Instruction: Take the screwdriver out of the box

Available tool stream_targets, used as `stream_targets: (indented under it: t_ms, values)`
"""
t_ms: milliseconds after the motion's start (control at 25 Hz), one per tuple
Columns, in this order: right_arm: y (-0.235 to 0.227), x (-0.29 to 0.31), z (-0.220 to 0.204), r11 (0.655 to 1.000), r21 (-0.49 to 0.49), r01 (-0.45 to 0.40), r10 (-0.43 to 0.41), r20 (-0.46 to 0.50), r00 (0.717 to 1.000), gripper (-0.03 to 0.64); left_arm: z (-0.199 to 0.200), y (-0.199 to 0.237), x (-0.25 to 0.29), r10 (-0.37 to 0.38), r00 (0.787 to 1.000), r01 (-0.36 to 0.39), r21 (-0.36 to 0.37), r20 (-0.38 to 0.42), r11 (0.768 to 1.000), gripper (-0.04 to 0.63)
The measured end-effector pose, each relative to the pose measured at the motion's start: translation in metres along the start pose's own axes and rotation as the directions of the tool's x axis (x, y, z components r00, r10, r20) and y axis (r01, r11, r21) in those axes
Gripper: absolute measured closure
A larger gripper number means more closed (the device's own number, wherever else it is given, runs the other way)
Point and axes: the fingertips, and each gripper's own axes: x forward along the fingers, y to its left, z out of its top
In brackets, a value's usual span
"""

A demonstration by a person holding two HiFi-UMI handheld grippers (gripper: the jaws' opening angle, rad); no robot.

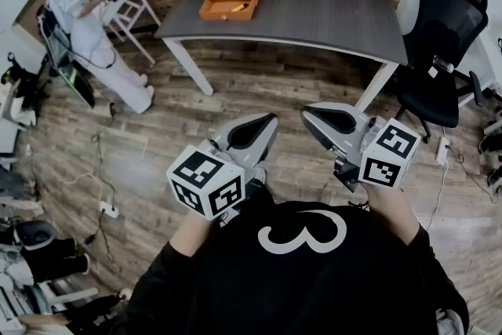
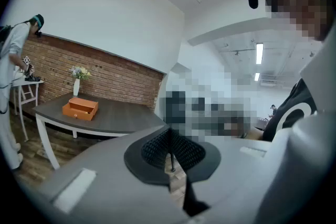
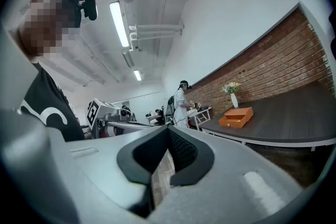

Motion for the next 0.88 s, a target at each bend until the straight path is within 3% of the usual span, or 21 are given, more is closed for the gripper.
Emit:
stream_targets:
  t_ms: [480,880]
  values:
    - [-0.009,-0.012,0.001,1.0,0.015,-0.005,0.005,0.006,1.0,0.615,0.004,-0.007,0.013,0.011,1.0,-0.011,0.024,-0.013,1.0,0.578]
    - [-0.053,0.0,-0.003,0.998,0.023,0.05,-0.051,0.015,0.999,0.615,0.001,0.028,0.042,-0.006,0.999,0.007,0.021,-0.039,1.0,0.578]
